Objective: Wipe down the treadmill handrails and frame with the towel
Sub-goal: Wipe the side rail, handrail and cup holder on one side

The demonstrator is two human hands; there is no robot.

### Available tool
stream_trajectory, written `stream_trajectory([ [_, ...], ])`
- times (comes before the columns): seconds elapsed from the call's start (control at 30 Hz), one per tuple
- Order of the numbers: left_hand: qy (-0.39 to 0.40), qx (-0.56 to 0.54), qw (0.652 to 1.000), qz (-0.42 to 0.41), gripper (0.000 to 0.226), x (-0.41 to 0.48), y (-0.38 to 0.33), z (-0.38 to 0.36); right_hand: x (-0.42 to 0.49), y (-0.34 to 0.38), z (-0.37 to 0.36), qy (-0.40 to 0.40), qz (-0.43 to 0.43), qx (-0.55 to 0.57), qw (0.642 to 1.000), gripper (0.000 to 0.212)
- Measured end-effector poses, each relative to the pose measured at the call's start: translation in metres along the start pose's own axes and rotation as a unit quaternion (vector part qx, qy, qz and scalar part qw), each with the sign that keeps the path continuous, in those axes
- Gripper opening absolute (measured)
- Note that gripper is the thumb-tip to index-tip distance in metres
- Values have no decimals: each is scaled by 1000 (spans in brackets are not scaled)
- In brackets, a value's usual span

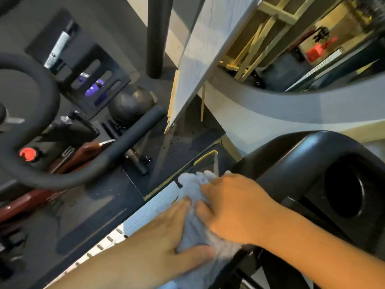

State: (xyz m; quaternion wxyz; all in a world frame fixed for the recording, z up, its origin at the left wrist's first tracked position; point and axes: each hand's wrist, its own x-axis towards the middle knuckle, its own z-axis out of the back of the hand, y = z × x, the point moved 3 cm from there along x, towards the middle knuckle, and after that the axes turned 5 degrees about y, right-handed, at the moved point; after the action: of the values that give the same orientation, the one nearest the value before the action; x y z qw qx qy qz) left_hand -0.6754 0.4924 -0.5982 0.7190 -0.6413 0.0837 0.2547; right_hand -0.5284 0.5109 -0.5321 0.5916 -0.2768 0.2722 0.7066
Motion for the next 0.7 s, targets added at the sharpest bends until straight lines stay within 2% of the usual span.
stream_trajectory([
  [0.03, 2, 47, 999, 11, 105, 8, -15, 0, -13, -13, -4, -67, -4, -9, 998, 42],
  [0.13, -82, 146, 984, -59, 104, 46, -45, -11, -44, -60, -17, -154, -44, 48, 986, 49],
  [0.17, -95, 190, 973, -89, 105, 62, -51, -17, -53, -74, -21, -197, -46, 61, 977, 50],
  [0.27, -136, 356, 921, -79, 108, 107, -86, -17, -69, -113, -19, -259, -74, 85, 959, 55],
  [0.3, -134, 378, 912, -86, 108, 120, -100, -15, -71, -128, -20, -268, -93, 90, 955, 56],
  [0.37, -101, 376, 916, -94, 113, 154, -122, -9, -71, -156, -19, -282, -141, 93, 944, 60],
  [0.43, -106, 364, 919, -106, 117, 189, -137, 3, -67, -188, -18, -280, -198, 91, 935, 68],
  [0.5, -90, 359, 924, -101, 110, 227, -152, 14, -64, -219, -10, -282, -266, 96, 917, 74],
  [0.6, -91, 328, 935, -100, 92, 266, -182, 23, -61, -267, -1, -226, -395, 125, 882, 58],
  [0.7, -82, 342, 931, -95, 84, 281, -200, 26, -65, -283, -2, -189, -447, 121, 866, 53],
])
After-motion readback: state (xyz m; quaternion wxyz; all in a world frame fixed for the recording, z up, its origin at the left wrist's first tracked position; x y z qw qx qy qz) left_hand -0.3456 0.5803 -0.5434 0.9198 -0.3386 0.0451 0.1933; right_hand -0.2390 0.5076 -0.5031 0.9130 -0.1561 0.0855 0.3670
